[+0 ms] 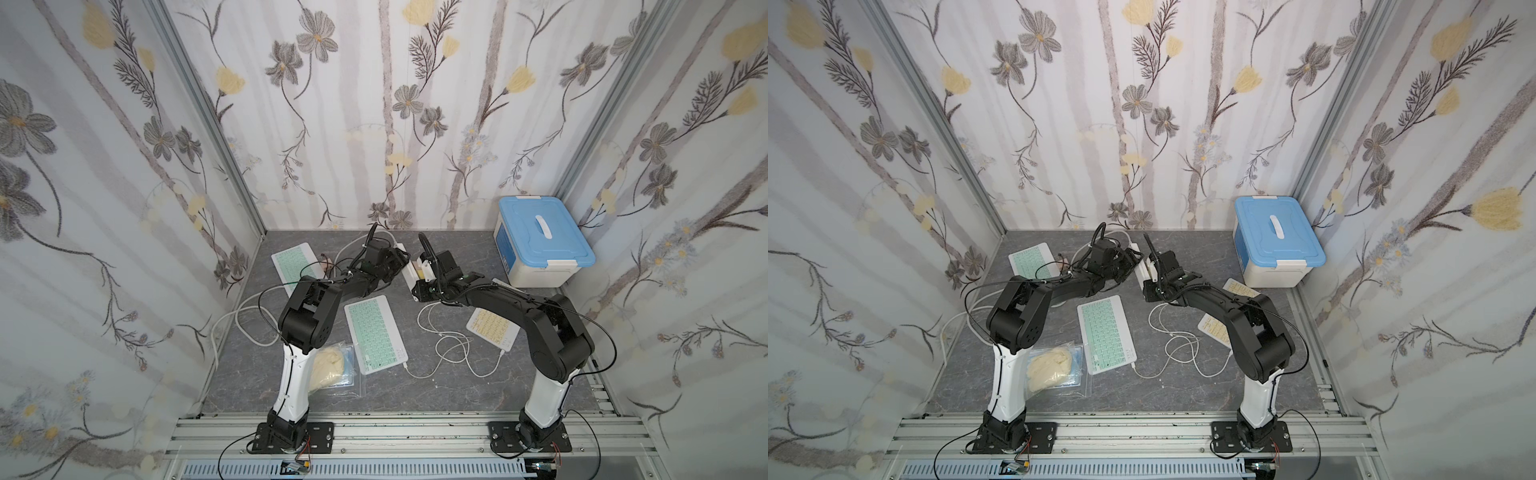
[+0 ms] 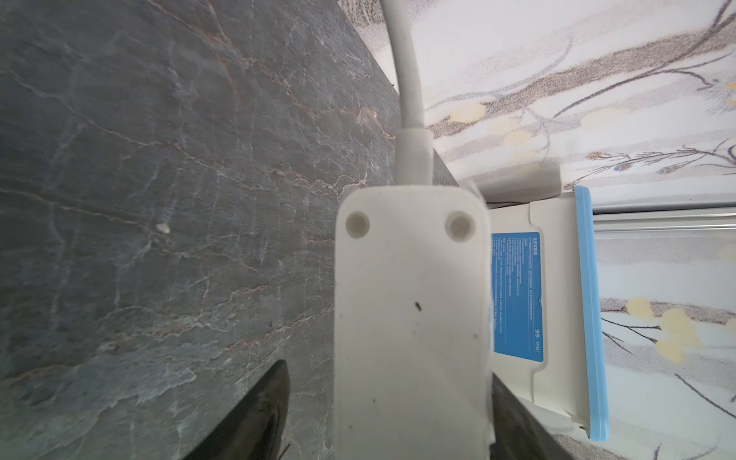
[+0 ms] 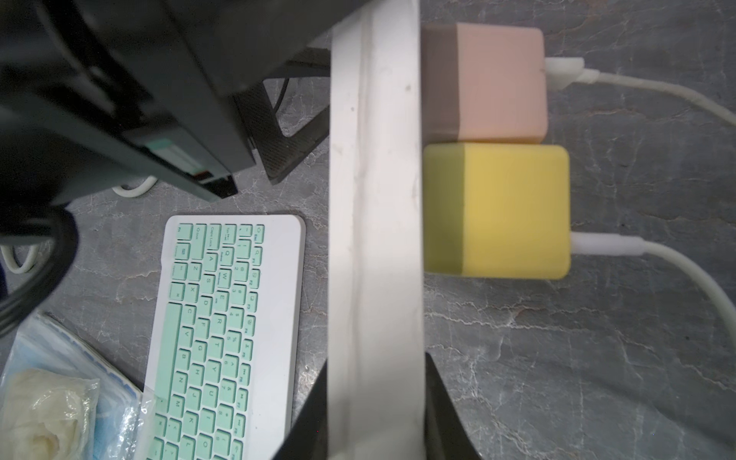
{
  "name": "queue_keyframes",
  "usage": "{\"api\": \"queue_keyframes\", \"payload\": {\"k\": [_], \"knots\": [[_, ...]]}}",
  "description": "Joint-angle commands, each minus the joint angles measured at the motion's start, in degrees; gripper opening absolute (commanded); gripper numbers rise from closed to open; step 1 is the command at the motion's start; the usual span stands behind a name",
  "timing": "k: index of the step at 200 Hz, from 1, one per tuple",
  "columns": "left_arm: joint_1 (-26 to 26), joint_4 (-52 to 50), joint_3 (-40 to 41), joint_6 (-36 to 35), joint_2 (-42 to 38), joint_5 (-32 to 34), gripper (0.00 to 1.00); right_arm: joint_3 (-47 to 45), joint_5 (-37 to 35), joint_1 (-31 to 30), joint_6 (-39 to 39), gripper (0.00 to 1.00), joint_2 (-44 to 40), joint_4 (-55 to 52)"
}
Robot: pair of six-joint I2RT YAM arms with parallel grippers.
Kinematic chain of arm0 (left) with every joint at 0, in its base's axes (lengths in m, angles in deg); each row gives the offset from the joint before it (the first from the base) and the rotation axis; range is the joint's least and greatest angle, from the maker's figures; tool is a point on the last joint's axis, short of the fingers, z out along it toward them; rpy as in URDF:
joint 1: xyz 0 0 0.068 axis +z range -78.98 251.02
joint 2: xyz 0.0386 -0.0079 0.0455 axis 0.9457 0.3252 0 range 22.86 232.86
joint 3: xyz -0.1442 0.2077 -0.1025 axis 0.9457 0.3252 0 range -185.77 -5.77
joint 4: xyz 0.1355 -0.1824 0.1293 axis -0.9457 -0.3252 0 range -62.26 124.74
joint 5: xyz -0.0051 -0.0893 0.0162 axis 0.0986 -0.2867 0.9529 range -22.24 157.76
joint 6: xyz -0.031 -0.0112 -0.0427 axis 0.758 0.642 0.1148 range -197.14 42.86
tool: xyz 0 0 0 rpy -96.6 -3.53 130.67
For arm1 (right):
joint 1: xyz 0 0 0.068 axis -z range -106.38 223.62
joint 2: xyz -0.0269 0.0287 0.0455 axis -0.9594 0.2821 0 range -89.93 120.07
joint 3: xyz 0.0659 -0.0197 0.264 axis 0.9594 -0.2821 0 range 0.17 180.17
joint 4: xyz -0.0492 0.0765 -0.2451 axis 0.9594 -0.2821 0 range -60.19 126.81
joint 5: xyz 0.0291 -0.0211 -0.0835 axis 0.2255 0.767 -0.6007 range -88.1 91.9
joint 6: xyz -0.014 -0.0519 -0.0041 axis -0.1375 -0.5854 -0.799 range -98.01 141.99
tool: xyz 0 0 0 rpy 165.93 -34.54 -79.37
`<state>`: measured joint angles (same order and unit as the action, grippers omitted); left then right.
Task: Unplug the wireless keyboard
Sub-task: Pick up the socket from the center of the board.
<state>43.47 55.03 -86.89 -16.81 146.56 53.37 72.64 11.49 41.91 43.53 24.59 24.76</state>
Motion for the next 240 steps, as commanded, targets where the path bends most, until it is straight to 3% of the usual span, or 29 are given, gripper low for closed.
{"api": "queue_keyframes", "payload": {"k": [1,30,52,68,103,136,160,195,204,224,240], "knots": [[0.0,2.3,-0.5,1.0,0.4,0.9,0.65,0.7,1.9,-0.3,-0.8,0.00,-0.3,6.2],[0.0,3.3,-0.8,1.1,0.7,0.4,0.59,0.7,2.4,-0.4,-0.7,0.00,-0.4,6.2],[0.0,3.7,-1.1,1.0,1.0,0.6,0.71,0.7,2.8,-0.6,-0.7,0.00,-0.3,6.2],[0.0,3.3,-1.7,1.2,1.3,0.8,0.72,0.9,2.8,-0.7,-0.7,0.00,-0.3,6.1],[0.0,2.1,-1.7,1.6,1.4,1.3,0.63,1.0,2.8,-0.8,-0.7,0.00,0.0,5.9],[0.0,1.3,-1.8,2.1,1.2,1.5,0.47,0.9,2.6,-0.8,-0.7,0.00,0.2,5.9],[0.0,-0.2,-1.8,1.7,0.7,1.1,0.25,0.7,1.8,-0.8,-0.7,0.00,0.3,5.7],[0.0,-0.3,-3.2,-0.7,-0.8,0.6,0.00,0.2,0.5,-0.8,0.0,0.00,-0.1,5.8],[0.1,-0.6,-3.3,-1.6,-1.2,0.3,0.00,-0.5,0.5,-0.8,0.4,0.12,-0.8,6.4],[0.4,-0.2,-3.4,-3.4,-1.8,-1.2,0.00,-2.8,0.7,-0.8,0.8,0.50,-3.5,7.8],[0.9,0.6,-3.3,-4.4,-2.4,-3.4,0.00,-4.6,0.8,-0.4,0.5,0.65,-6.5,7.7]]}}
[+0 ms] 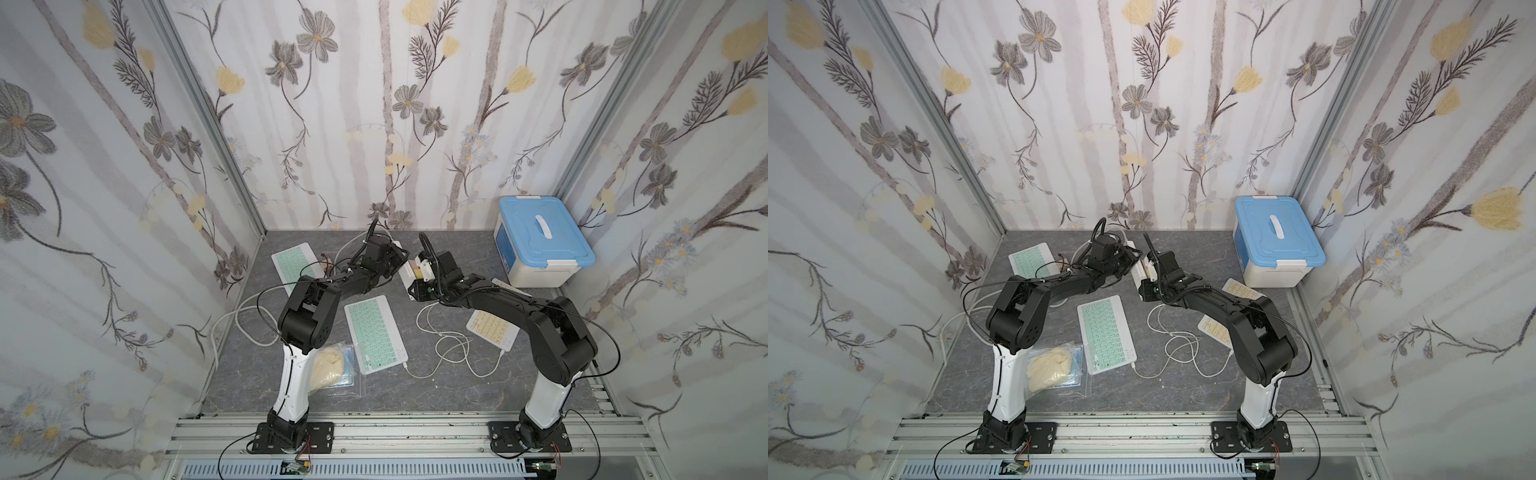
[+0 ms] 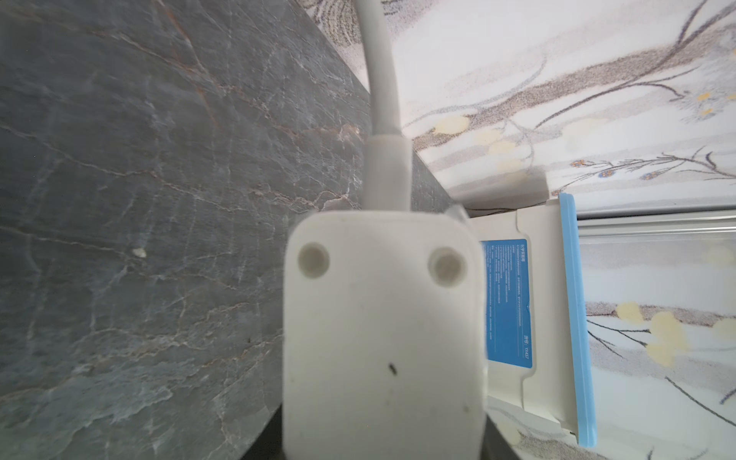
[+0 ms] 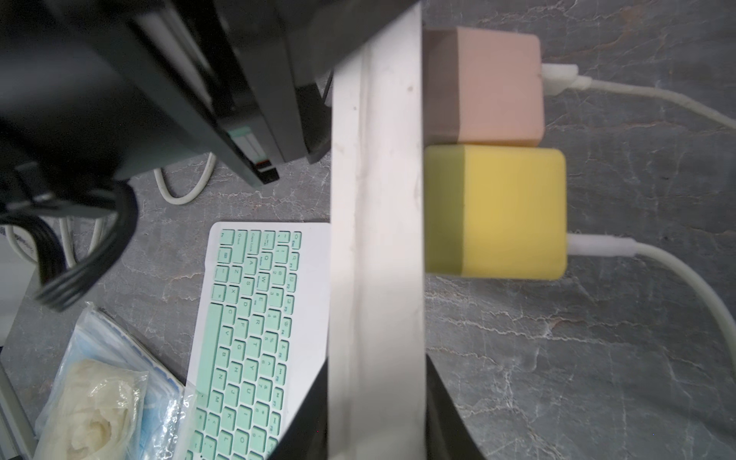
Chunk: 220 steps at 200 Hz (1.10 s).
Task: Unplug the wireless keyboard
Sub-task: Pick up the socket from the center of the board.
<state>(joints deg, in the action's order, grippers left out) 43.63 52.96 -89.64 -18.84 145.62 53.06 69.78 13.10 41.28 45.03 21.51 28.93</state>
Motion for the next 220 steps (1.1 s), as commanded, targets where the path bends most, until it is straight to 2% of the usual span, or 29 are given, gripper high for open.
{"api": "queue_keyframes", "payload": {"k": [1,16,31,53,81,102,123,165,220], "knots": [[0.8,2.8,-0.6,-2.5,-1.5,-3.2,0.00,-1.9,-0.8,0.2,-1.0,0.65,-3.5,3.5],[1.5,5.1,0.0,-3.4,-2.2,-6.3,0.00,-3.5,-0.2,1.1,-1.2,0.70,-6.8,2.1],[2.1,7.1,0.2,-5.0,-3.1,-10.6,0.00,-6.1,3.5,3.1,-0.8,0.73,-10.7,2.5],[2.8,8.5,-0.4,-6.6,-3.6,-16.8,0.00,-10.4,12.5,7.2,0.3,0.76,-16.6,6.2],[2.9,12.2,-1.8,-5.2,-3.1,-25.6,0.00,-14.6,24.4,13.9,3.9,0.80,-21.2,14.4],[2.7,13.9,-2.0,-4.2,-3.5,-28.8,0.00,-14.8,31.7,17.7,5.9,0.81,-20.4,19.1],[2.4,14.1,-2.2,-4.2,-4.0,-32.2,0.00,-13.1,35.3,19.7,5.1,0.81,-17.2,20.4],[2.4,10.7,-1.1,-7.2,-6.6,-33.0,0.00,-11.6,40.6,22.0,8.7,0.81,-13.8,24.2],[1.9,14.7,-2.1,-3.7,-5.6,-33.6,0.00,-17.9,44.6,21.9,24.5,0.79,-9.9,45.9]]}}
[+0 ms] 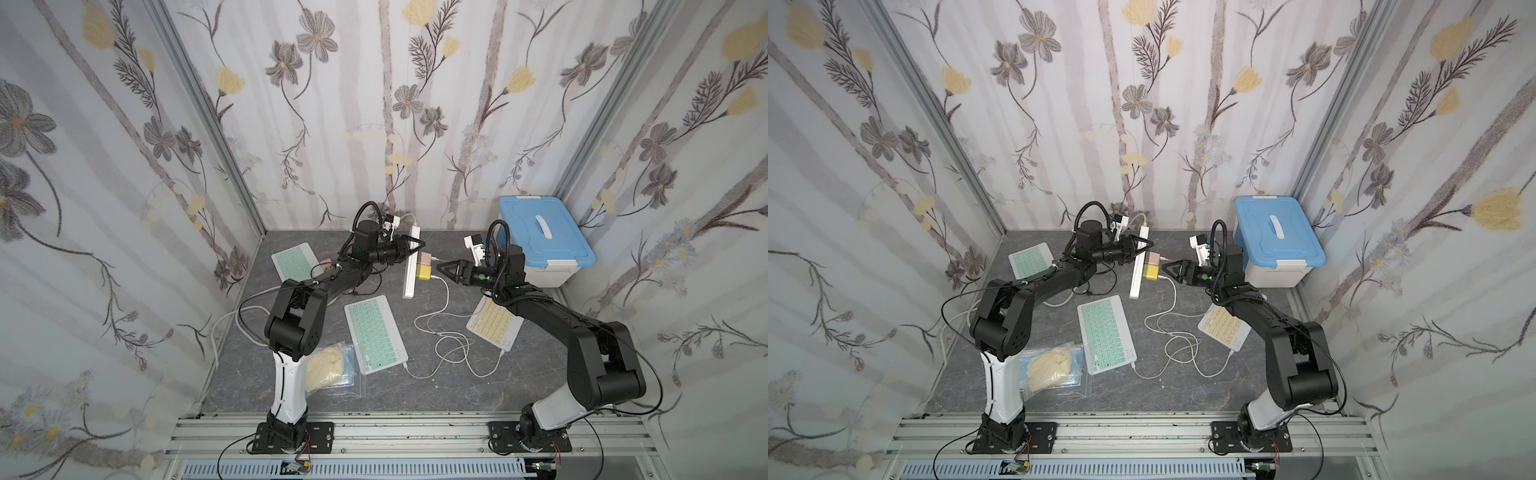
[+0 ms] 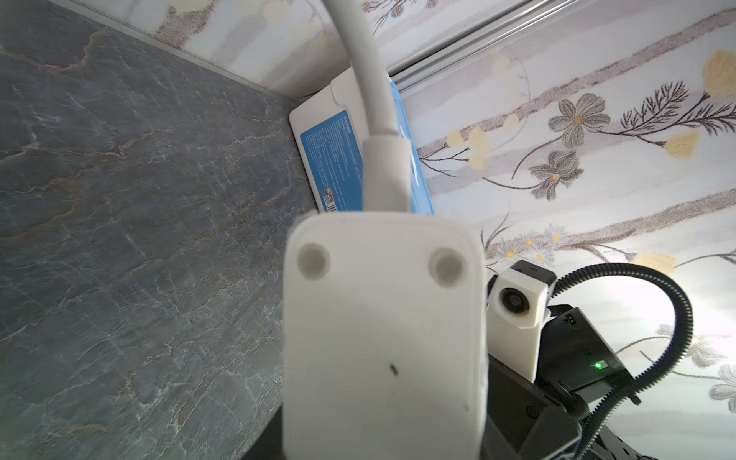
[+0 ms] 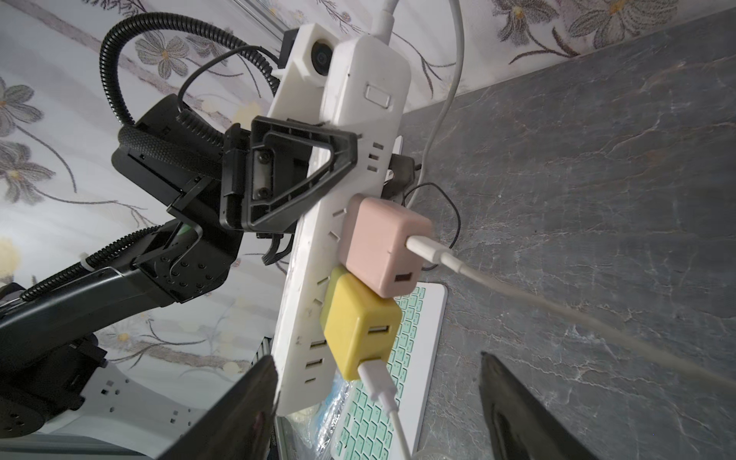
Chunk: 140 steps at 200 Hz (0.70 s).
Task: Unplug the wireless keyboard
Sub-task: Pick up the socket from the center of the board, then remove the plug from the socket.
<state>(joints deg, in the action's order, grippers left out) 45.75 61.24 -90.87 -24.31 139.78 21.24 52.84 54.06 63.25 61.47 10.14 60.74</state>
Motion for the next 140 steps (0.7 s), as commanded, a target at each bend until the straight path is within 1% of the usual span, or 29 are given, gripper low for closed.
{"api": "queue_keyframes", "payload": {"k": [1,16,45,76,140], "knots": [[-0.2,6.4,-0.8,1.8,0.3,-1.8,0.00,-1.0,3.7,-0.1,8.2,0.79,1.5,14.4],[-0.3,6.5,-0.9,2.0,0.4,-1.7,0.00,-0.7,3.9,-0.1,9.6,0.79,2.6,16.7],[-0.4,7.6,-0.6,2.7,0.5,-1.8,0.00,0.6,4.2,-0.3,10.1,0.80,4.6,16.8],[-0.4,8.3,-0.5,3.3,0.6,-1.8,0.00,1.7,4.6,-0.8,12.4,0.79,6.8,18.6],[-0.4,10.1,-0.2,4.9,0.9,-1.9,0.00,0.0,3.6,-1.8,25.4,0.71,9.8,33.9]]}}
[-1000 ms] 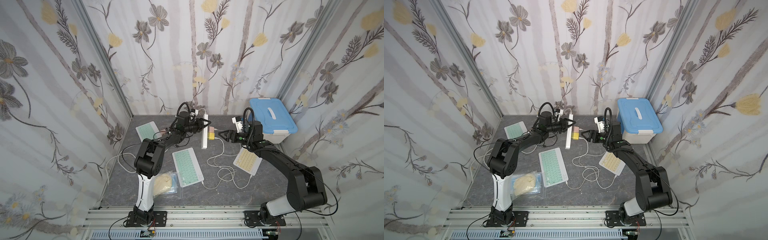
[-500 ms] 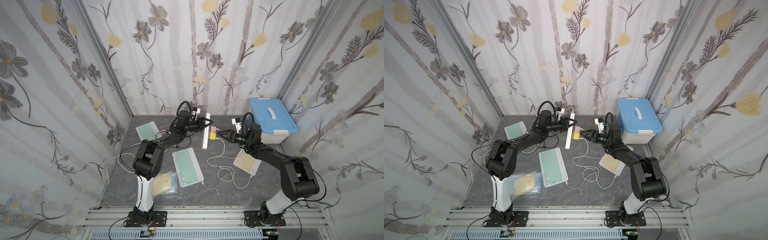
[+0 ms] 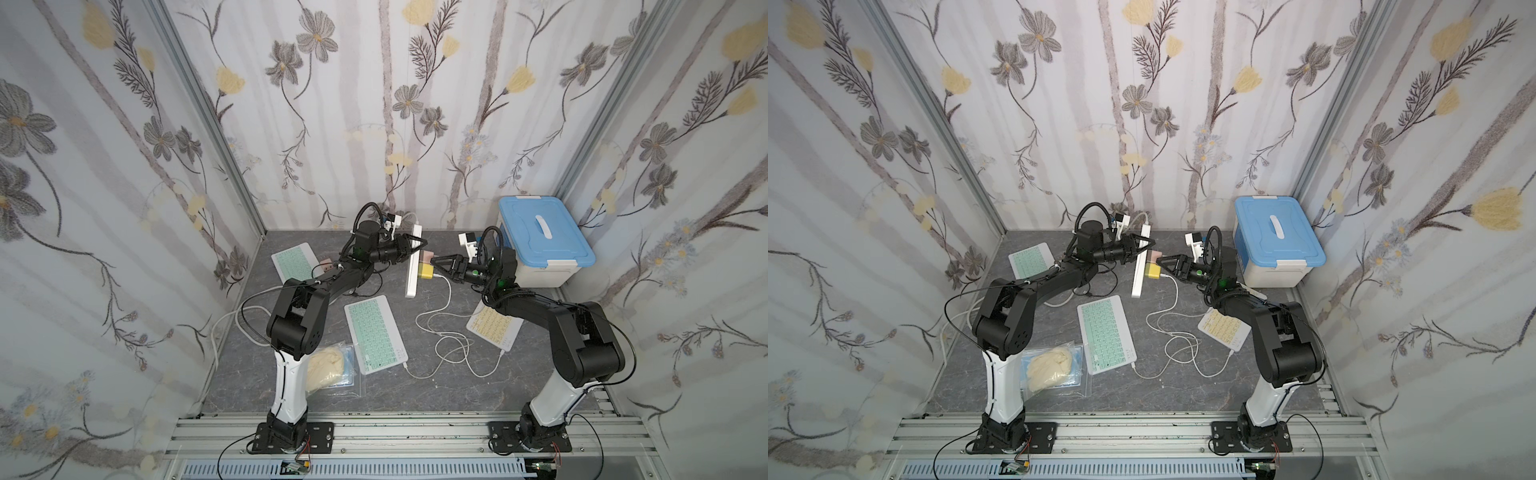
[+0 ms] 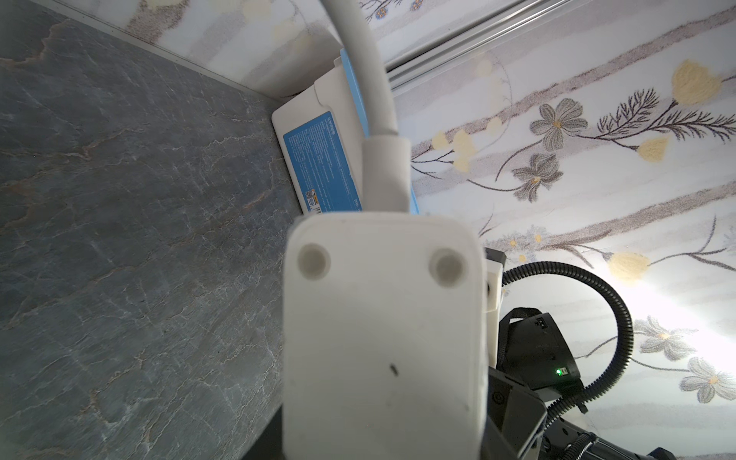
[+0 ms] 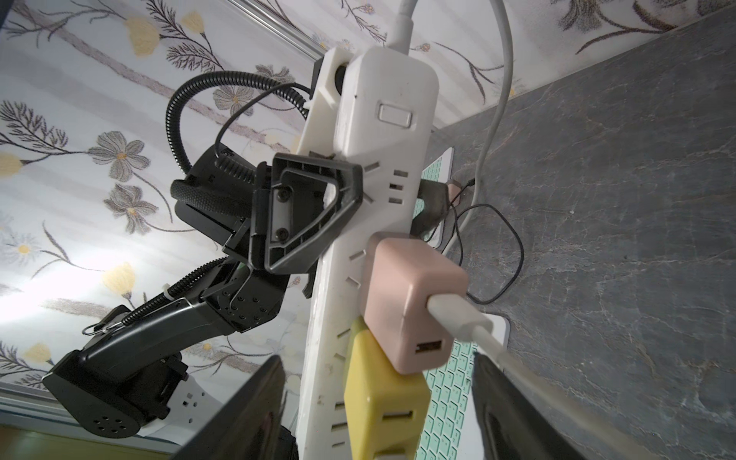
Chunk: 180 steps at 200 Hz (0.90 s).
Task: Unplug the wireless keyboard
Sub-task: Remove the plug from the socket.
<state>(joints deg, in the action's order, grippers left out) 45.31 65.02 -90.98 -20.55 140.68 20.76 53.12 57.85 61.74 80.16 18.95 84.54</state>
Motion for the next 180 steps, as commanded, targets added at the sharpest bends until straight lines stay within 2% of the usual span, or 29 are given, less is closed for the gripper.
{"api": "queue_keyframes", "payload": {"k": [1,86,111,156,180], "knots": [[0.1,6.4,-0.1,1.2,0.0,-1.4,0.00,-0.3,-0.2,-0.4,6.8,0.71,1.0,10.2],[0.1,9.2,0.5,3.4,0.5,-1.3,0.00,0.8,-1.0,-1.6,9.3,0.60,2.9,12.2],[0.1,10.0,0.4,3.8,0.4,-1.4,0.00,0.9,-0.9,-2.0,5.9,0.60,2.8,8.4],[0.3,10.1,0.0,4.1,0.3,-1.5,0.00,-0.5,0.5,-2.0,2.1,0.70,1.5,4.8],[0.3,10.0,-0.3,4.1,0.3,-1.5,0.00,-1.1,1.2,-1.9,1.6,0.70,1.0,4.1]]}}
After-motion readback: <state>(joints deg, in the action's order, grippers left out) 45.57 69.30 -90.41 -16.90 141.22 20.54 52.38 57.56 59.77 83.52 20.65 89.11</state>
